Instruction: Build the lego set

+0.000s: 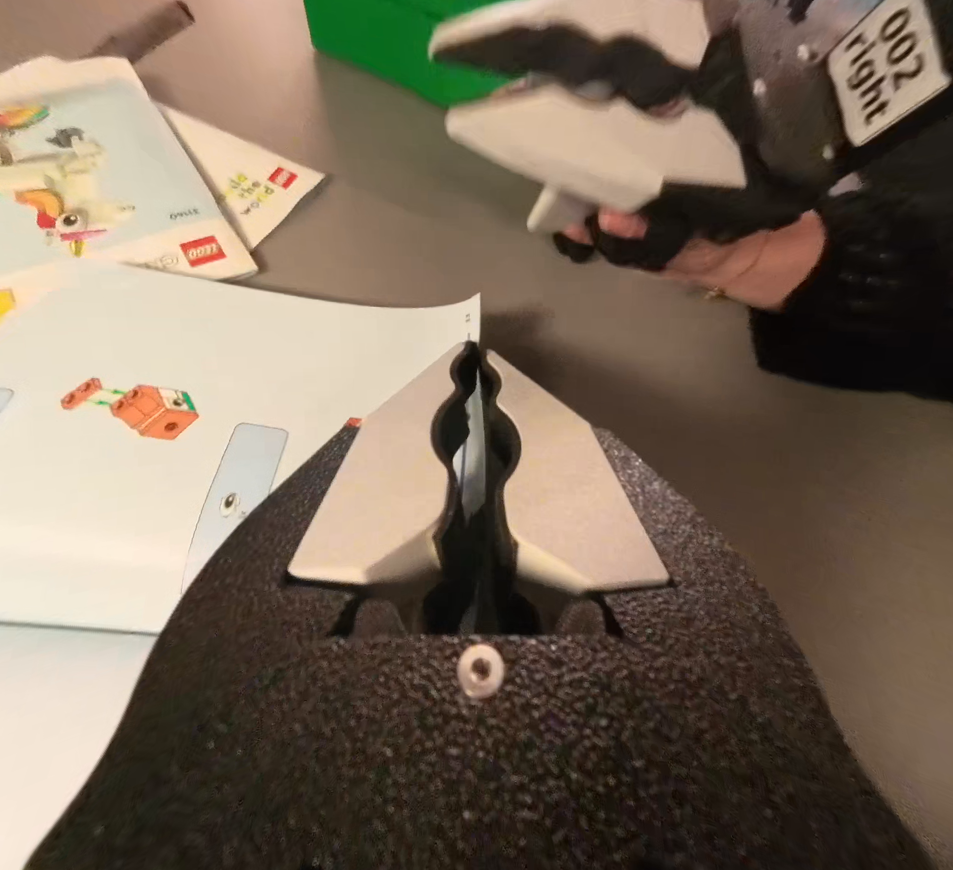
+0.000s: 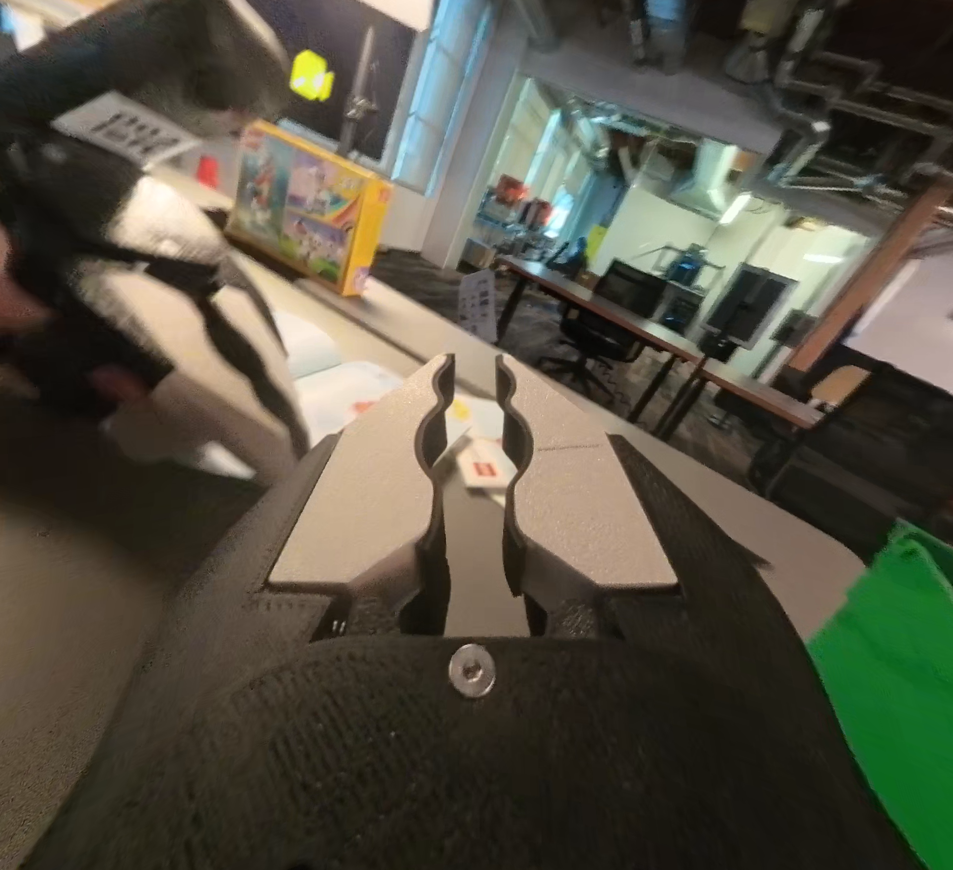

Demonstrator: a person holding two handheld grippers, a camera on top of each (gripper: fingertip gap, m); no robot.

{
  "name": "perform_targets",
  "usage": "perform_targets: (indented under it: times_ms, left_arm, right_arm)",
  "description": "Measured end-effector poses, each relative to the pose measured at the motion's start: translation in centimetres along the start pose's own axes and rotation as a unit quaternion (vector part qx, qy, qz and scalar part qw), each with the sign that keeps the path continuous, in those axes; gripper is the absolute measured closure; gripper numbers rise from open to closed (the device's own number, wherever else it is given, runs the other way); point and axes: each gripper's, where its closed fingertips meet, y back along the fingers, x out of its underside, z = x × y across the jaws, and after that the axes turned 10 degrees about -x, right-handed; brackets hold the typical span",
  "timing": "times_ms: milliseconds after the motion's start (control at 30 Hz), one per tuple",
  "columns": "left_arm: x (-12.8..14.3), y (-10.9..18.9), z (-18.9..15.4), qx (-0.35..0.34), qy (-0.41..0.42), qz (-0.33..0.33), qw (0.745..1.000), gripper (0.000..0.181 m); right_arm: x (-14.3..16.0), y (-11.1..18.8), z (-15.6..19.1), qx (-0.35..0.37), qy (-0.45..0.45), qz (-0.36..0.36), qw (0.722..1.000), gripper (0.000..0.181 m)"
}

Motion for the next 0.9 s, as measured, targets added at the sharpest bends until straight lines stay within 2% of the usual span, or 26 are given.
perform_targets:
  times_ms: [67, 267, 467, 667, 900]
  left_arm:
    - [-0.3, 0.3, 0.0, 0.003, 0.003, -0.013, 1.0, 0.181]
    - [-1.2, 1.2, -0.2, 0.043, 0.036, -0.046, 0.997, 0.181]
    - [-0.9, 1.1, -0.8, 0.047, 0.011, -0.039, 0.998, 0.181]
    - [-0.7, 1.1, -0.9, 0.041, -0.001, -0.036, 0.999, 0.181]
    - [-0.6, 1.0, -1.0, 0.041, -0.005, -0.031, 0.999, 0.181]
  right_arm:
    - [0.7, 0.2, 1.5, -0.053, 0.022, 0.027, 0.998, 0.162]
    - [2.7, 1.8, 4.7, -0.127, 0.131, 0.091, 0.979, 0.154]
    - [3.4, 1.6, 5.1, -0.125, 0.179, 0.11, 0.97, 0.164]
    - [3.1, 1.6, 5.0, -0.111, 0.22, 0.106, 0.963, 0.181]
    - [3.1, 1.7, 5.5, -0.125, 0.235, 0.11, 0.958, 0.181]
